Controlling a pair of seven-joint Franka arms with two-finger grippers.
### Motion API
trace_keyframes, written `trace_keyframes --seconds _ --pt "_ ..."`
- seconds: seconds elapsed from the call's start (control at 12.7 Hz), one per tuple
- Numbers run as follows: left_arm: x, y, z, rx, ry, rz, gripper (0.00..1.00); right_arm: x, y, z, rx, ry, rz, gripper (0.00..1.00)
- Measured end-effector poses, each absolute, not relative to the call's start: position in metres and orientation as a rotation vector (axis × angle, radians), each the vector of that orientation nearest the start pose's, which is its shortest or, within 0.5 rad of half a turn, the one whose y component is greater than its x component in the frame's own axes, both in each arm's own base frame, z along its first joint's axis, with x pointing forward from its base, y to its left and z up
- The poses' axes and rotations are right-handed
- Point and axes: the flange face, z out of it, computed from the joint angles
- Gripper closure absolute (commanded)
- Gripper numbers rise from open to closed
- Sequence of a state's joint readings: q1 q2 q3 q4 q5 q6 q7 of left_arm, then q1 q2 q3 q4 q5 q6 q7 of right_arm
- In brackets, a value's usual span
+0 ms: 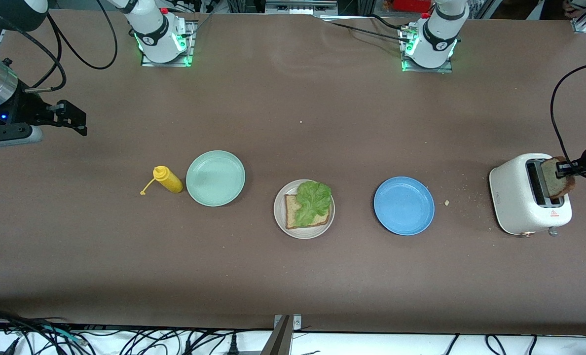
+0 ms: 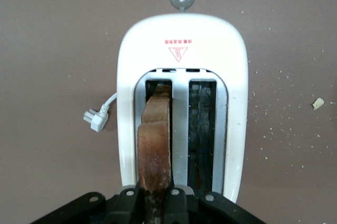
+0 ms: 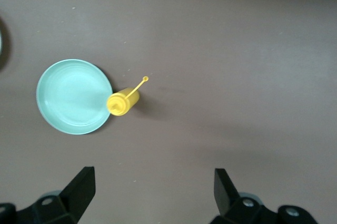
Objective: Make sandwich in beige plate with both arms
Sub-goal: 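Grasp the toasted bread slice with the left gripper and lift it out, then carry the bread slice with the left gripper over the beige plate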
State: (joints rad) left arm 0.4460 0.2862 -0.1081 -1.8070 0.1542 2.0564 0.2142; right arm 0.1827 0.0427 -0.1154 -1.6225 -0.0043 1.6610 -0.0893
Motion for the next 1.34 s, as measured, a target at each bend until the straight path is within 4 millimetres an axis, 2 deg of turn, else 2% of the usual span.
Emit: trace_keyframes --seconds 0.16,0.31,0.47,0.55,0.63,0.71,0.79,0.94,1.02,1.34 --pt "0.592 0.22 0.408 -3.038 -0.07 0.055 1.0 0.566 0.036 0.581 -3.122 -0.228 0.082 0.0" --pt "0.596 0.204 0.446 -3.042 -0.034 0.085 1.0 0.565 0.036 0.581 -3.121 -0.229 0.097 0.0" --pt "0.605 0.154 0.493 -3.058 0.077 0.137 1.0 0.566 0.035 0.589 -3.122 -0.228 0.073 0.0" --pt "0.61 0.124 0.511 -3.063 0.146 0.138 1.0 0.566 0.035 0.593 -3.123 -0.226 0.061 0.0" --pt "0.613 0.095 0.52 -3.079 0.209 0.133 1.0 0.566 0.034 0.596 -3.123 -0.225 0.051 0.0" --pt "0.616 0.073 0.517 -3.124 0.248 0.139 1.0 0.567 0.034 0.597 -3.126 -0.235 0.046 0.0" --pt "0.62 0.058 0.505 -3.2 0.265 0.16 1.0 0.567 0.034 0.598 -3.127 -0.255 0.045 0.0" --pt "0.631 0.026 0.472 -3.337 0.287 0.234 1.0 0.567 0.034 0.598 -3.128 -0.284 0.044 0.0" --pt "0.635 0.001 0.456 -3.381 0.291 0.284 1.0 0.567 0.034 0.598 -3.139 -0.299 0.044 0.0" --pt "0.638 -0.13 0.403 -3.593 0.402 0.506 1.0 0.567 0.035 0.596 -3.178 -0.319 0.059 0.0"
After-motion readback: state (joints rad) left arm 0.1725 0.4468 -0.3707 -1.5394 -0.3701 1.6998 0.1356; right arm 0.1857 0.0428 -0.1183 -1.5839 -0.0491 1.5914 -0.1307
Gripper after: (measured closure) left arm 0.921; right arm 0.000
